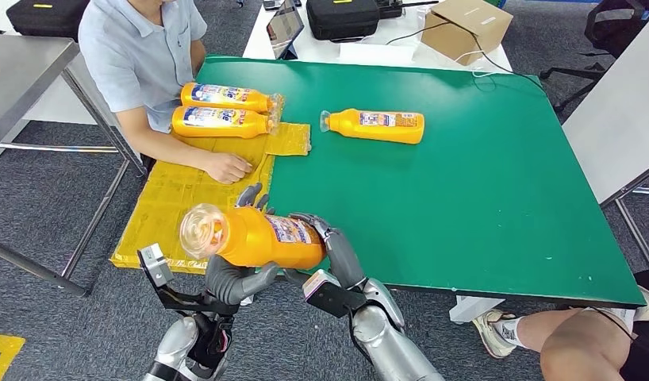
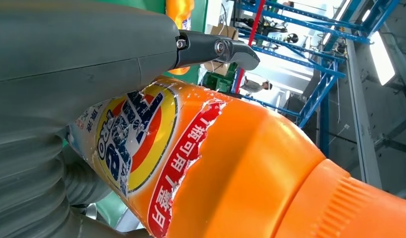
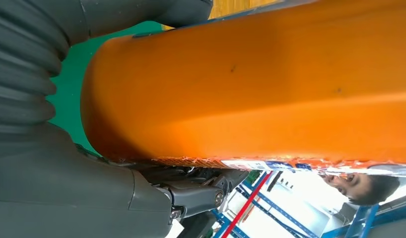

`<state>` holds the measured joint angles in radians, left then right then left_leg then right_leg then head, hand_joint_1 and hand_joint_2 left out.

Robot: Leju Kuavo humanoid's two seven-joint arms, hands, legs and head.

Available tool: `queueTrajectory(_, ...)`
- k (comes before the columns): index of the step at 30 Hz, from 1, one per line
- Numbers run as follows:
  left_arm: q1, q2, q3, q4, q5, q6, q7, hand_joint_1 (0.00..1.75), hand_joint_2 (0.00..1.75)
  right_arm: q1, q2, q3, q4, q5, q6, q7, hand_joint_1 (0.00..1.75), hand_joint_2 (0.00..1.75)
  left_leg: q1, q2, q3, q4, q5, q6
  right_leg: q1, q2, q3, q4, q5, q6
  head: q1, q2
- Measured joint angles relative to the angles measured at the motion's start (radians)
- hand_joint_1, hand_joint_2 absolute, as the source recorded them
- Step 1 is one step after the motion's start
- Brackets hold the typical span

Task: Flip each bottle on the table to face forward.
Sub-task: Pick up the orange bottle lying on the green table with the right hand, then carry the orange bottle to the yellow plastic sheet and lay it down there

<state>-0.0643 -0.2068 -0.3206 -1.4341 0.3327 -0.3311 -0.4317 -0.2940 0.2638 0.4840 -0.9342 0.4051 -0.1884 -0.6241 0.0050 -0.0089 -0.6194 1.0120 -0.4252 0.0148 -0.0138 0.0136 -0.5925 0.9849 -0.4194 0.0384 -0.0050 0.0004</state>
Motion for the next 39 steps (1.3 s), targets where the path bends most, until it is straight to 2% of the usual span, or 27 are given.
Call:
queueTrajectory(6,-0.009,0.000,-0.003,0.004,0.016,-0.018,-0.004,0.00,1.75,-0.012,0.013,0.010,0.017,0.001,0.003,-0.011,1.75,1.75,0.000,0.000,0.000,0.000,0.000,0.000,0.000,0.000,0.000,0.000,0.000,0.000,0.000,0.000)
queueTrajectory(7,-0.012,0.000,-0.004,0.007,0.014,-0.017,-0.005,0.05,1.75,-0.014,0.016,0.013,0.020,0.002,0.004,-0.011,1.75,1.75,0.000,0.000,0.000,0.000,0.000,0.000,0.000,0.000,0.000,0.000,0.000,0.000,0.000,0.000)
queueTrajectory(9,-0.019,0.000,-0.004,0.013,0.003,-0.013,-0.010,0.93,1.75,-0.020,0.021,0.020,0.025,0.004,0.007,-0.005,1.71,1.75,0.000,0.000,0.000,0.000,0.000,0.000,0.000,0.000,0.000,0.000,0.000,0.000,0.000,0.000)
queueTrajectory(10,-0.023,0.000,-0.005,0.016,-0.006,-0.009,-0.013,1.36,1.75,-0.024,0.024,0.024,0.027,0.005,0.009,0.000,1.61,1.75,0.000,0.000,0.000,0.000,0.000,0.000,0.000,0.000,0.000,0.000,0.000,0.000,0.000,0.000)
queueTrajectory(11,-0.028,0.000,-0.005,0.019,-0.015,-0.004,-0.016,1.75,1.75,-0.028,0.025,0.028,0.030,0.006,0.010,0.007,1.28,1.75,0.000,0.000,0.000,0.000,0.000,0.000,0.000,0.000,0.000,0.000,0.000,0.000,0.000,0.000)
queueTrajectory(13,-0.036,0.000,-0.005,0.026,-0.024,0.009,-0.017,1.75,1.75,-0.036,0.027,0.037,0.037,0.008,0.014,0.022,0.44,1.75,0.000,0.000,0.000,0.000,0.000,0.000,0.000,0.000,0.000,0.000,0.000,0.000,0.000,0.000)
queueTrajectory(14,-0.040,0.000,-0.005,0.030,-0.026,0.016,-0.016,1.75,1.75,-0.040,0.027,0.042,0.041,0.010,0.017,0.028,0.11,1.75,0.000,0.000,0.000,0.000,0.000,0.000,0.000,0.000,0.000,0.000,0.000,0.000,0.000,0.000)
queueTrajectory(15,-0.044,0.000,-0.005,0.034,-0.026,0.022,-0.013,1.75,1.75,-0.042,0.027,0.048,0.045,0.012,0.022,0.033,0.00,1.75,0.000,0.000,0.000,0.000,0.000,0.000,0.000,0.000,0.000,0.000,0.000,0.000,0.000,0.000)
queueTrajectory(16,-0.047,0.000,-0.004,0.038,-0.023,0.027,-0.007,1.75,1.75,-0.044,0.028,0.055,0.048,0.014,0.027,0.037,0.00,1.75,0.000,0.000,0.000,0.000,0.000,0.000,0.000,0.000,0.000,0.000,0.000,0.000,0.000,0.000)
queueTrajectory(20,-0.064,-0.001,-0.002,0.057,-0.016,0.048,0.019,1.75,1.75,-0.047,0.031,0.073,0.060,0.019,0.033,0.044,0.00,0.00,0.000,0.000,0.000,0.000,0.000,0.000,0.000,0.000,0.000,0.000,0.000,0.000,0.000,0.000)
queueTrajectory(30,-0.117,-0.001,-0.002,0.113,-0.038,0.113,0.055,1.75,1.75,-0.050,0.027,0.093,0.074,0.030,0.011,0.048,0.00,0.00,0.000,0.000,0.000,0.000,0.000,0.000,0.000,0.000,0.000,0.000,0.000,0.000,0.000,0.000)
queueTrajectory(36,-0.187,0.019,-0.003,0.184,-0.178,0.258,0.096,1.75,1.75,-0.055,0.013,0.094,0.086,0.046,-0.037,0.065,0.00,0.00,0.000,-0.001,0.000,0.000,0.000,0.000,0.000,-0.001,0.000,0.000,0.000,0.000,0.000,0.000)
queueTrajectory(39,-0.247,0.047,-0.001,0.240,-0.253,0.290,0.108,1.75,1.75,-0.064,0.010,0.094,0.096,0.040,-0.054,0.068,0.00,0.00,0.000,-0.001,0.000,0.000,0.001,-0.001,0.000,-0.001,0.000,0.001,0.001,0.000,0.000,0.000)
